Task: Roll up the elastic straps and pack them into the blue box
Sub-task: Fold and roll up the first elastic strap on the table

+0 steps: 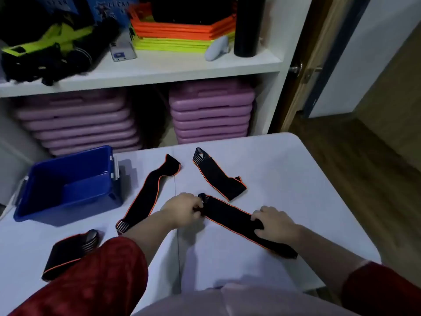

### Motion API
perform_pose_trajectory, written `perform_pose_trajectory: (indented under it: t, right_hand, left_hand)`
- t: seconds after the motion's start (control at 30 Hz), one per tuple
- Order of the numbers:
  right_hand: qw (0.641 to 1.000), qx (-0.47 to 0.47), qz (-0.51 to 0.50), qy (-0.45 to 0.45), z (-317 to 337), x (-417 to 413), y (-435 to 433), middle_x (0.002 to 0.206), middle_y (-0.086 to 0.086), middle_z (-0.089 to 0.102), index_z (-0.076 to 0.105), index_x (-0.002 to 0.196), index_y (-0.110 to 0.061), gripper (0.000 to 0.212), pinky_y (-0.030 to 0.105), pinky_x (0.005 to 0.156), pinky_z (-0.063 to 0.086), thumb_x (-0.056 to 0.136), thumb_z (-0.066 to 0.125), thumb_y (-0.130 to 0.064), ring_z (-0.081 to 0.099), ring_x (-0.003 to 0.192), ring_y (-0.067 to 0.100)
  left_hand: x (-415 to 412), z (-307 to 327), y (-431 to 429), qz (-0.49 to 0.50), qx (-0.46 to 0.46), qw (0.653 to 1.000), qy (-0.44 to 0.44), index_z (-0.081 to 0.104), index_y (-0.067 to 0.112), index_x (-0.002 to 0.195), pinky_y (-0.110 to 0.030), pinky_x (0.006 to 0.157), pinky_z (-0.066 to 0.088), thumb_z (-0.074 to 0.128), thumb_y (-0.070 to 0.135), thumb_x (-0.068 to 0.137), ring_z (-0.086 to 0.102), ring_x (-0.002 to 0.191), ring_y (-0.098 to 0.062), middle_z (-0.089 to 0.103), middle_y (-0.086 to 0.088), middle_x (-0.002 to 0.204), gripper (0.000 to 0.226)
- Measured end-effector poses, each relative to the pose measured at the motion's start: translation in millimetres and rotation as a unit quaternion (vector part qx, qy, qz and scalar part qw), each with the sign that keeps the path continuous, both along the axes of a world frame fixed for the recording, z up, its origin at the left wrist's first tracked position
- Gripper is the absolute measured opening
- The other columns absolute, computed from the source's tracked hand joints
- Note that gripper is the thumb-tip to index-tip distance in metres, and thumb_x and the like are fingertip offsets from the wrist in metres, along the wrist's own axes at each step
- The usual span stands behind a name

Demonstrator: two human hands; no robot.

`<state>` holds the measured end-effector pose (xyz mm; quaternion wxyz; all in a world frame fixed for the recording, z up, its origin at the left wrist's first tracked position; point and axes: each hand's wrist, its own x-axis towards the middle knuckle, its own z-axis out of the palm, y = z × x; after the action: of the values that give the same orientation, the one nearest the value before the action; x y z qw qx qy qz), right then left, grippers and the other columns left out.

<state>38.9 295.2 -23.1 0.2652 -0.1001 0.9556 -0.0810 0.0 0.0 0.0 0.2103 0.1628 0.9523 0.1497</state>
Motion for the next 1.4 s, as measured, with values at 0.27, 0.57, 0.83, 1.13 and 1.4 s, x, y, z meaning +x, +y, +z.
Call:
perform_pose_trajectory:
  t: [0.27,0.57,0.83,1.13,1.4]
  right_hand:
    - [0.999,0.032,-0.002,-0.016,-23,33,60,0.127,0.0,0.045,0.044,0.129,-0.034,0.058,0.039,0.096,0.041,0.073,0.057,-0.041,0.044,0.12,0.022]
    - [1.0,-0.011,-0.027,-0.007,-32,41,99,0.124,0.001,0.044,0.04,0.135,-0.036,0.064,0.039,0.091,0.047,0.074,0.061,-0.038,0.045,0.114,0.024]
    - [0.992,-0.119,-0.031,0.01,-38,11,59,0.119,0.005,0.047,0.056,0.126,-0.021,0.055,0.032,0.098,0.044,0.073,0.066,-0.029,0.052,0.111,0.025]
    - [0.985,-0.144,-0.046,0.087,-23,-30,4,0.131,-0.002,0.046,0.049,0.129,-0.028,0.052,0.036,0.095,0.046,0.08,0.058,-0.042,0.047,0.121,0.018]
    - [0.975,-0.155,-0.159,0.028,-12,-116,-36,0.11,0.011,0.064,0.066,0.108,-0.016,0.048,0.043,0.084,0.054,0.073,0.07,-0.049,0.061,0.101,0.03]
  left_hand:
    - [7,-42,63,-0.078,-0.035,0.996,0.022,0.049,0.025,0.135,-0.036,0.112,0.029,0.055,0.04,0.084,0.036,0.137,-0.021,0.045,0.0,0.146,0.054]
    - [41,-73,68,0.027,-0.105,0.994,0.015,0.021,0.04,0.147,-0.044,0.117,0.012,0.039,0.055,0.085,0.01,0.148,-0.017,0.016,0.006,0.16,0.067]
    - [83,-68,16,0.144,-0.155,0.977,0.016,0.024,0.038,0.146,-0.041,0.111,0.023,0.033,0.064,0.086,0.022,0.144,-0.018,0.023,0.005,0.158,0.066]
    - [103,-55,-23,0.193,-0.17,0.966,0.021,0.036,0.029,0.141,-0.04,0.106,0.029,0.041,0.053,0.09,0.035,0.135,-0.021,0.039,0.004,0.148,0.057]
    - [64,-31,-36,0.189,-0.099,0.975,0.066,0.049,0.029,0.131,-0.04,0.101,0.035,0.047,0.048,0.088,0.041,0.129,-0.019,0.049,0.007,0.139,0.047]
